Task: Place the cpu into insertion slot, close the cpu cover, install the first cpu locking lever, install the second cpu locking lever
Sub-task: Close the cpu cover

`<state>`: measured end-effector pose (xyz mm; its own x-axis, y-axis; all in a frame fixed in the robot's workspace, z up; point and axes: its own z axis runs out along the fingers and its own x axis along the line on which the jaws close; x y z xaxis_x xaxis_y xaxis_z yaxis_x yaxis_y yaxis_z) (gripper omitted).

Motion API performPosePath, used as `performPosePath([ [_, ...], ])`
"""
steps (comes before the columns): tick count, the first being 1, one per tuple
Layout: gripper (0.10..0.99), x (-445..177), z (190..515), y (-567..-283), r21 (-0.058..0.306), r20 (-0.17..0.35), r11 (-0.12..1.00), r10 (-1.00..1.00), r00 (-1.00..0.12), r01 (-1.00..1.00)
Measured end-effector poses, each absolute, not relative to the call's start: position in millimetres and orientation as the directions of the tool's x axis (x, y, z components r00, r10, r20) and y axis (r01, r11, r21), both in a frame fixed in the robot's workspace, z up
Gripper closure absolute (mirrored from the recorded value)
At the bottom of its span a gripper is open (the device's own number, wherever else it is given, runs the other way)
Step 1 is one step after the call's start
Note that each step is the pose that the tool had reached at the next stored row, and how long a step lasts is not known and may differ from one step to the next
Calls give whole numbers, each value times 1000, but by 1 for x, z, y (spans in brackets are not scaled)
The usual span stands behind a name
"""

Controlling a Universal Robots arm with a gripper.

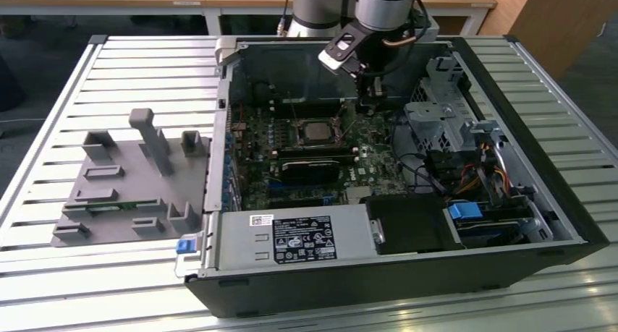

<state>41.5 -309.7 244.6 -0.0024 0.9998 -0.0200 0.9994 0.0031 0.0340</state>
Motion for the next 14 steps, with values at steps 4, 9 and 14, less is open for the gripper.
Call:
performPosePath([
  [4,980,40,245,-310,34,-20,3,1000,-2,999],
  [9,980,39,245,-310,34,-20,3,1000,-2,999],
  [14,980,37,245,-310,34,-20,3,1000,-2,999],
])
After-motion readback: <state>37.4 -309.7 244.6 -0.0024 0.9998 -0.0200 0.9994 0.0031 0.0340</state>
